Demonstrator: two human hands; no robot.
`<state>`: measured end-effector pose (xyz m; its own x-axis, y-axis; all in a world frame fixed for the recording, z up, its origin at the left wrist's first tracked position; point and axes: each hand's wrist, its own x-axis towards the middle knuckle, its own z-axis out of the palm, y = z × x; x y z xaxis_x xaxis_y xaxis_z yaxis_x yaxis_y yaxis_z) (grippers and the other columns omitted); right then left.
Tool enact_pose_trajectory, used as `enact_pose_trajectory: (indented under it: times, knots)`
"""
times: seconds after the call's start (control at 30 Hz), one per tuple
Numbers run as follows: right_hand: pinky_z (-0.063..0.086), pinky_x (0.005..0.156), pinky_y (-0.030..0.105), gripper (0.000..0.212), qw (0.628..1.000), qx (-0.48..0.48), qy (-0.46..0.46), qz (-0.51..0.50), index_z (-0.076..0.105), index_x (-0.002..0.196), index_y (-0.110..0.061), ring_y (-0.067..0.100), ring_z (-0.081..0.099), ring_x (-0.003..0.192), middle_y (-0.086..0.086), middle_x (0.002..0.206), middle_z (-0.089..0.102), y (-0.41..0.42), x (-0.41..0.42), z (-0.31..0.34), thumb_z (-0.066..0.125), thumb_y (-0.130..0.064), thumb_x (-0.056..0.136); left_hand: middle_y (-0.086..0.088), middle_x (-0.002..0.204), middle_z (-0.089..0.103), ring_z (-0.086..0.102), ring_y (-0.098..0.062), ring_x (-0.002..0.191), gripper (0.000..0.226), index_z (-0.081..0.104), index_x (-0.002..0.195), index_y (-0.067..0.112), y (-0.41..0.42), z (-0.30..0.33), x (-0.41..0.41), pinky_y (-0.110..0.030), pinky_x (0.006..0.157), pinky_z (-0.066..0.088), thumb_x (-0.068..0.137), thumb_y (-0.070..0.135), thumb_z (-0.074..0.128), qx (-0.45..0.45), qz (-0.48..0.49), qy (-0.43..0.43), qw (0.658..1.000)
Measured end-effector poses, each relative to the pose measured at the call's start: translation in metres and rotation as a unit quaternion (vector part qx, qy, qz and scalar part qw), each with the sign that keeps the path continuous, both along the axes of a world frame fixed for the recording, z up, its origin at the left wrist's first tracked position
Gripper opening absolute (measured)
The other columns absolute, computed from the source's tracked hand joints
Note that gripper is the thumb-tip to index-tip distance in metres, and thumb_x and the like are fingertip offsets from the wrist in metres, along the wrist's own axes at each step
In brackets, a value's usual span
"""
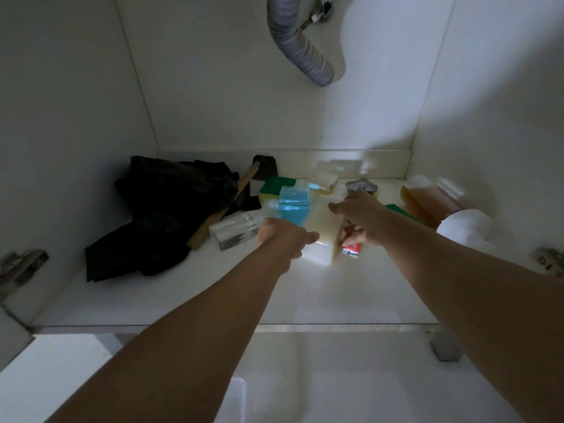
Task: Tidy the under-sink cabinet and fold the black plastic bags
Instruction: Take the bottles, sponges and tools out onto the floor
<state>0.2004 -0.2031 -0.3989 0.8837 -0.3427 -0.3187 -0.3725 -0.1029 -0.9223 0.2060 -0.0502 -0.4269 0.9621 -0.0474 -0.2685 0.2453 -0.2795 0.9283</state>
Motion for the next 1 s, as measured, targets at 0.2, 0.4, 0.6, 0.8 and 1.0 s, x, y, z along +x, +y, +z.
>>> enact_pose_trajectory:
  times: [0.2, 0.4, 0.6, 0.8, 1.0]
  knots:
    - [0.053, 0.072, 0.068, 0.056, 0.996, 0.014, -0.068, 0.050, 0.052, 0.118, -0.012, 0.039, 0.065, 0.098, 0.016, 0.117, 0.062, -0.002, -0.007, -0.001, 0.084, -0.014, 0.073, 0.000, 0.102, 0.063, 0.061, -0.014, 0.089, 0.045, 0.066, 0.104, 0.012, 0.024, -0.006, -0.005, -0.029, 0.083, 0.055, 0.070, 0.034, 0.085, 0.135, -0.052, -0.105, 0.984]
    - [0.057, 0.074, 0.061, 0.066, 0.995, -0.016, -0.096, 0.034, 0.046, 0.116, -0.014, 0.035, 0.067, 0.095, 0.013, 0.113, 0.062, 0.007, -0.020, 0.003, 0.089, -0.010, 0.066, -0.008, 0.123, 0.059, 0.059, -0.023, 0.104, 0.055, 0.058, 0.126, 0.018, 0.077, -0.001, 0.033, -0.030, 0.079, 0.051, 0.079, 0.042, 0.076, 0.315, -0.010, -0.186, 0.931]
    - [0.060, 0.079, 0.046, 0.073, 0.981, -0.095, -0.161, 0.047, 0.042, 0.120, -0.016, 0.023, 0.062, 0.100, 0.003, 0.111, 0.056, 0.013, -0.034, -0.004, 0.088, -0.008, 0.064, -0.012, 0.118, 0.060, 0.059, -0.027, 0.100, 0.056, 0.052, 0.130, 0.012, 0.093, -0.018, 0.051, -0.030, 0.073, 0.045, 0.084, 0.035, 0.073, 0.413, -0.071, -0.191, 0.888]
    - [0.057, 0.081, 0.027, 0.084, 0.969, -0.136, -0.183, 0.092, 0.044, 0.126, -0.021, 0.018, 0.060, 0.108, 0.000, 0.124, 0.052, 0.008, -0.037, -0.010, 0.092, -0.008, 0.058, -0.014, 0.117, 0.058, 0.058, -0.029, 0.102, 0.069, 0.050, 0.129, 0.005, 0.082, -0.007, 0.043, -0.037, 0.084, 0.054, 0.075, 0.036, 0.079, 0.451, -0.065, -0.139, 0.879]
    - [0.047, 0.063, 0.014, 0.084, 0.959, -0.180, -0.175, 0.131, 0.049, 0.133, -0.020, 0.015, 0.058, 0.109, -0.002, 0.124, 0.056, 0.007, -0.037, -0.013, 0.091, -0.006, 0.061, -0.011, 0.109, 0.055, 0.056, -0.028, 0.098, 0.071, 0.052, 0.124, 0.007, 0.076, 0.003, 0.025, -0.038, 0.088, 0.053, 0.063, 0.026, 0.084, 0.453, -0.078, -0.104, 0.882]
